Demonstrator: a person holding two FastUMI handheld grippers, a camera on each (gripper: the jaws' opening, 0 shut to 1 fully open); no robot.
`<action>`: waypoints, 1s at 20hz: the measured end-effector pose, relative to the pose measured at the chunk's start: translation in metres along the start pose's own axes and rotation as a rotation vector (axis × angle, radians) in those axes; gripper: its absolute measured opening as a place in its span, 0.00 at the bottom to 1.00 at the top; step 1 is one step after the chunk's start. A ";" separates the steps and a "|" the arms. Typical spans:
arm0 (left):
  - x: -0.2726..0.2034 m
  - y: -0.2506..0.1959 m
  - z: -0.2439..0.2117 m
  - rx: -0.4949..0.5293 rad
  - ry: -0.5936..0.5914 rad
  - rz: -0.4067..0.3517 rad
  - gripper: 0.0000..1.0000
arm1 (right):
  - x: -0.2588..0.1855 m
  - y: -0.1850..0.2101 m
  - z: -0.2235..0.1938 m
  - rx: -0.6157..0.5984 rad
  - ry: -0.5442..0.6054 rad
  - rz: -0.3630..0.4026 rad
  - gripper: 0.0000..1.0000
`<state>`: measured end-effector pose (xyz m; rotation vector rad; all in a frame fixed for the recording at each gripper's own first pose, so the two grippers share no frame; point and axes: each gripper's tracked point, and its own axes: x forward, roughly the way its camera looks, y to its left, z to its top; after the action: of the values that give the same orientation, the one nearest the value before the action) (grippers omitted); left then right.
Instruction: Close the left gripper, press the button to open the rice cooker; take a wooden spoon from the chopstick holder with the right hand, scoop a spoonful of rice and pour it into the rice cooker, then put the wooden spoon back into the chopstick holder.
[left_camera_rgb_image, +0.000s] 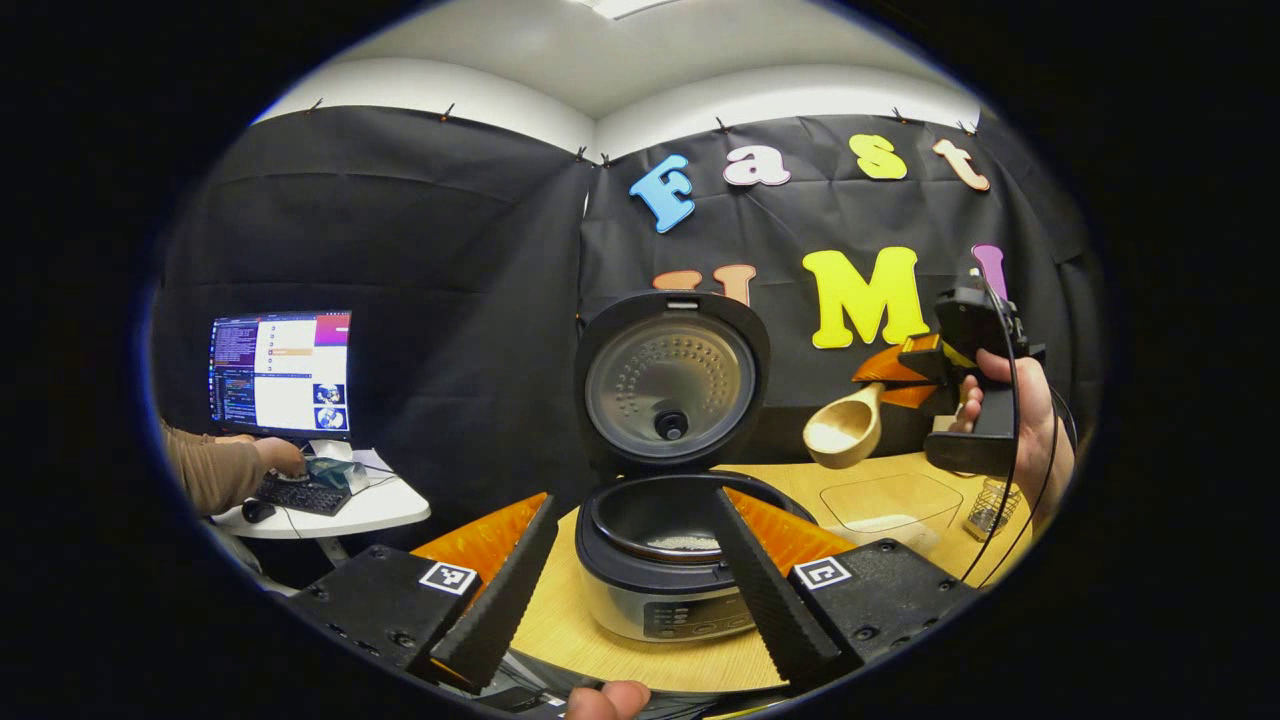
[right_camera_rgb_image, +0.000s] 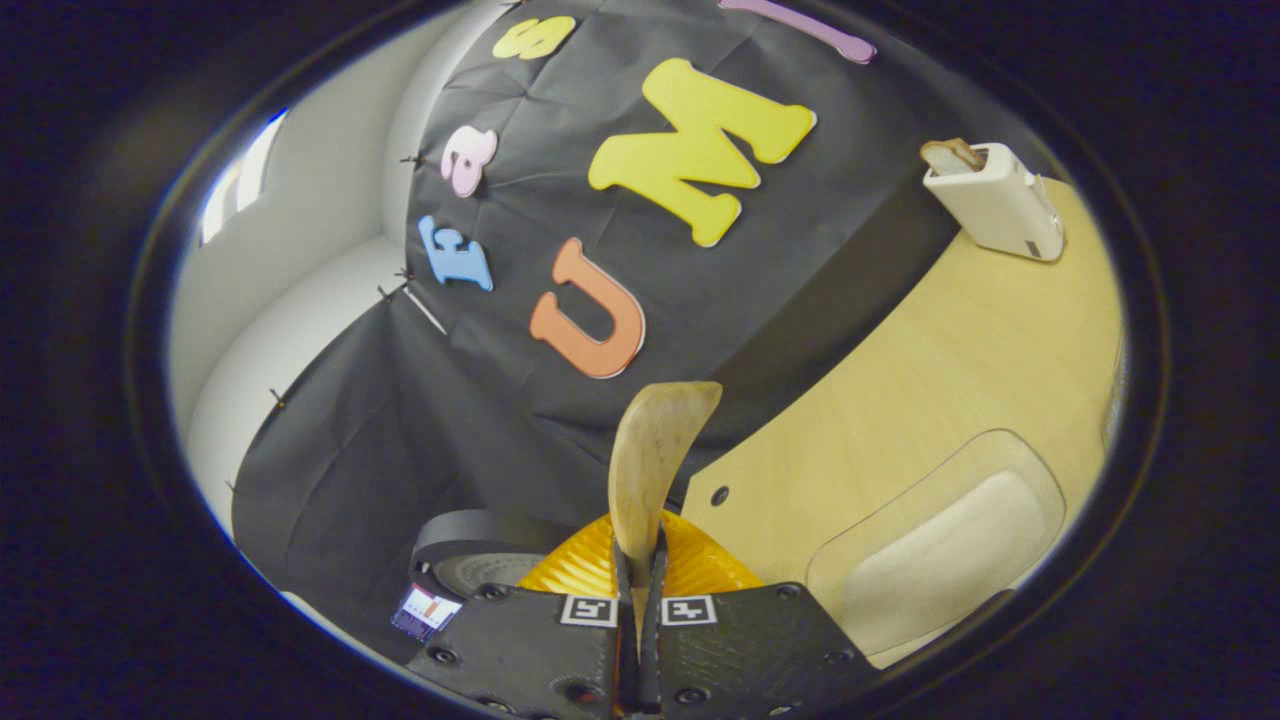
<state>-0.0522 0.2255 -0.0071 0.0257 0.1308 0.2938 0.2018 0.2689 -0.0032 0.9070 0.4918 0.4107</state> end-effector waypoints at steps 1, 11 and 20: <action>-0.001 0.002 -0.001 -0.003 0.001 0.001 0.99 | 0.007 0.008 -0.010 -0.014 0.017 0.008 0.01; 0.001 0.013 -0.005 -0.027 0.023 0.023 0.99 | 0.040 0.040 -0.074 -0.375 0.068 -0.003 0.01; 0.000 0.009 -0.003 -0.027 0.023 0.011 0.99 | 0.040 0.061 -0.085 -0.649 -0.002 0.013 0.01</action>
<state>-0.0556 0.2340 -0.0101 -0.0040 0.1499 0.3067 0.1785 0.3784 -0.0063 0.2829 0.3174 0.5396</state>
